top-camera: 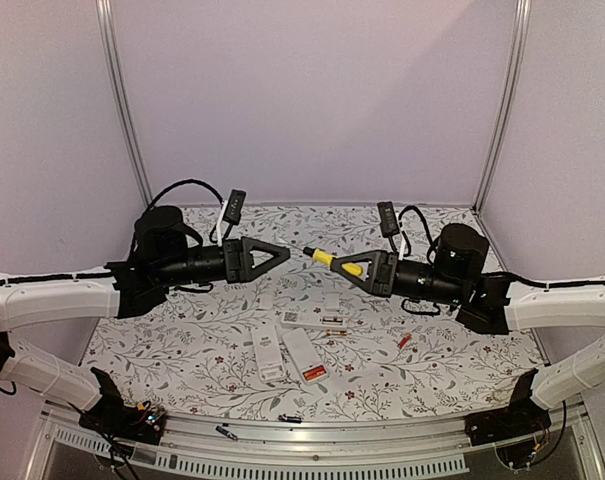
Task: Unload the batteries from the remote control
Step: Pass from the left arm to the right
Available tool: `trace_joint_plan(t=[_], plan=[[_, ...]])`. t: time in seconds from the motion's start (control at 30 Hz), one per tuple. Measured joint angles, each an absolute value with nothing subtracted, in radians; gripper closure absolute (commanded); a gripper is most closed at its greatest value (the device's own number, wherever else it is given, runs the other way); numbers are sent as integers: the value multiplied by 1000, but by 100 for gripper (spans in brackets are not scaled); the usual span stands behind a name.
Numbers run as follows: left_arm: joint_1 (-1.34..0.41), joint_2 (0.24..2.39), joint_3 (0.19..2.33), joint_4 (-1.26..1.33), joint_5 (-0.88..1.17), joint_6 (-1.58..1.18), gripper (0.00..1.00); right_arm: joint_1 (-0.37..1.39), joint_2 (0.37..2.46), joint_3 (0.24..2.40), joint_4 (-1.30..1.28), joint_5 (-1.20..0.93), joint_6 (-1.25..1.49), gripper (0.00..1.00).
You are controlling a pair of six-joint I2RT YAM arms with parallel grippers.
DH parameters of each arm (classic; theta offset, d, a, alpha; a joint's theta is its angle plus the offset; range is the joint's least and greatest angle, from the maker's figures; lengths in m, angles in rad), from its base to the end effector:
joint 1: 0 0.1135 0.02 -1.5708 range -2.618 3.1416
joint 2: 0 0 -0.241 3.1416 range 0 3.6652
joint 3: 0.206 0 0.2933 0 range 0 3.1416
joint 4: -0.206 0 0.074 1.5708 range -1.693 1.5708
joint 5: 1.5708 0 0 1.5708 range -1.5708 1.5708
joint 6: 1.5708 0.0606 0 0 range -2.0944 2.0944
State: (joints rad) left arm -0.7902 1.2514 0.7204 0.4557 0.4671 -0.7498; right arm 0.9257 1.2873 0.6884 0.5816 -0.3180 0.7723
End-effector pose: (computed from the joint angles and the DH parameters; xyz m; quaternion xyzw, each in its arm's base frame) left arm 0.2269 -0.2679 0.2390 0.1718 0.7100 -0.5823 0.3568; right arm 0.1984 0.2951 0.2303 -0.1646 0.6936 0.5941 0.3726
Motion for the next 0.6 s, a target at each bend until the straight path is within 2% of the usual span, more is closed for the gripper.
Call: trace_joint_plan(t=[0.3,0.6], plan=[[-792,1238,757,201,253,-772,25,876,1229,860,210,-170,624,100],[-864,1250,757,15,104,-801,26,876,1230,909,35,-141,533,100]])
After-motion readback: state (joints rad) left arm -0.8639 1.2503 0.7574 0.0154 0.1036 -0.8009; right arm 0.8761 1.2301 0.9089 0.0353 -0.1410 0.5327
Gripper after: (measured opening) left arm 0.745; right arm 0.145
